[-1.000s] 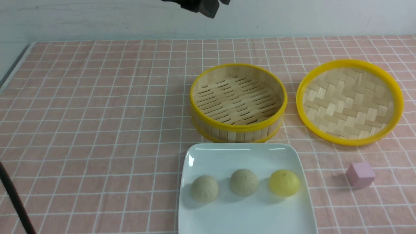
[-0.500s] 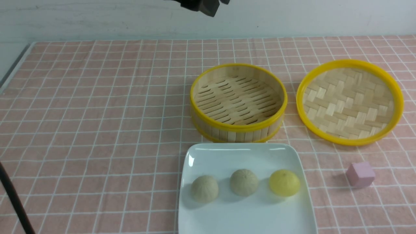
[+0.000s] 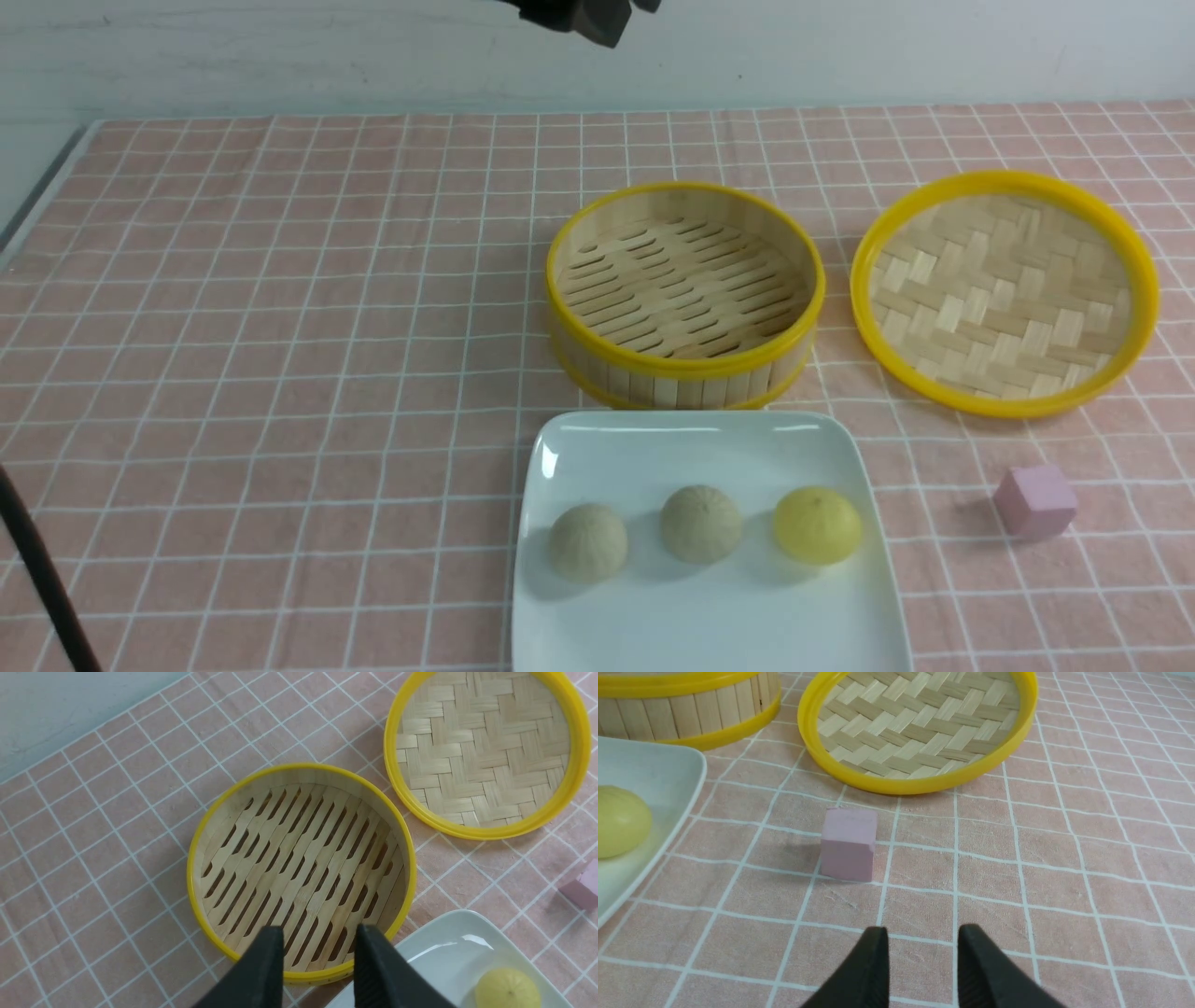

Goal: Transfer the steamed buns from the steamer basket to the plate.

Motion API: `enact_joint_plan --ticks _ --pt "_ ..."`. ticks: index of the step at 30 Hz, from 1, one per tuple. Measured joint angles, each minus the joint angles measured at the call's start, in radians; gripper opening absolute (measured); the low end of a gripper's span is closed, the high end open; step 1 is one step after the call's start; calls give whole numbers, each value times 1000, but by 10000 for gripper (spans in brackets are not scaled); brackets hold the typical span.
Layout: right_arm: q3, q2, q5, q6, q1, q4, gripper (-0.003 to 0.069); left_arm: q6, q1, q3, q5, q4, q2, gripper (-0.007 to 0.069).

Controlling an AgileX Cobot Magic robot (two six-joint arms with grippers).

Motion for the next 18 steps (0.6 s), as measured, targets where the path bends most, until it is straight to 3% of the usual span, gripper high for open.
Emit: enact_joint_plan --ticks 18 --pt "0 0 0 0 0 -1 237 0 0 0 -7 0 0 243"
